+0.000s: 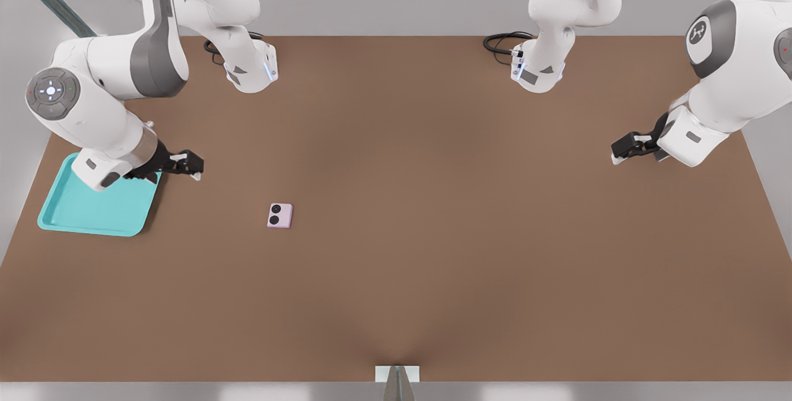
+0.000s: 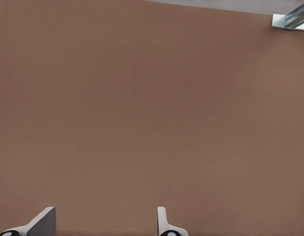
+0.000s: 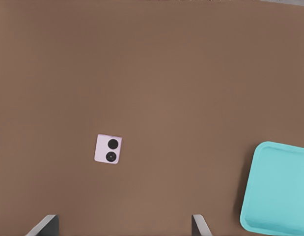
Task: Keep left arm still and place phone on the tray with right arm
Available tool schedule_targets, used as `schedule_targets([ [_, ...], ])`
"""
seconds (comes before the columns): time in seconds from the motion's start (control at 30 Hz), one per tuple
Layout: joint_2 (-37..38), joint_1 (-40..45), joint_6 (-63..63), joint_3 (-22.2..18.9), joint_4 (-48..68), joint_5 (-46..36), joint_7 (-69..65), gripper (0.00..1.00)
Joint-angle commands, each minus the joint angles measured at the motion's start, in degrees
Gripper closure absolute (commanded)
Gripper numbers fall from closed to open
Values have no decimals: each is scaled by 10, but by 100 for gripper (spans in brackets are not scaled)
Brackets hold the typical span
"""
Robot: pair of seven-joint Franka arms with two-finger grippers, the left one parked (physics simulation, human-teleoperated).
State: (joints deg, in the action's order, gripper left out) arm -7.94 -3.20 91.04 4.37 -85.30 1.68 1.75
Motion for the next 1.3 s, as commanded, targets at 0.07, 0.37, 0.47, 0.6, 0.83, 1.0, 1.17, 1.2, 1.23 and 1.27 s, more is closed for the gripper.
schedule_targets([
  [0.07, -4, 2, 27, -1, 0, 0, 37, 0],
  [0.37, -168, -103, 169, 8, -5, 0, 203, 0],
  [0.47, -181, -102, 177, 8, -24, -1, 265, 0],
  [0.6, -180, -91, 207, 8, -78, -34, 278, 0],
  [0.83, -191, -97, 257, 12, -149, -34, 278, 0],
  [1.0, -218, -90, 282, 12, -152, -34, 275, 0],
  [1.17, -217, -83, 303, 12, -183, -33, 267, 0],
  [1.2, -216, -82, 303, 12, -187, -33, 267, 0],
  [1.23, -216, -81, 303, 12, -189, -33, 267, 0],
  [1.27, -217, -81, 303, 12, -189, -33, 267, 0],
])
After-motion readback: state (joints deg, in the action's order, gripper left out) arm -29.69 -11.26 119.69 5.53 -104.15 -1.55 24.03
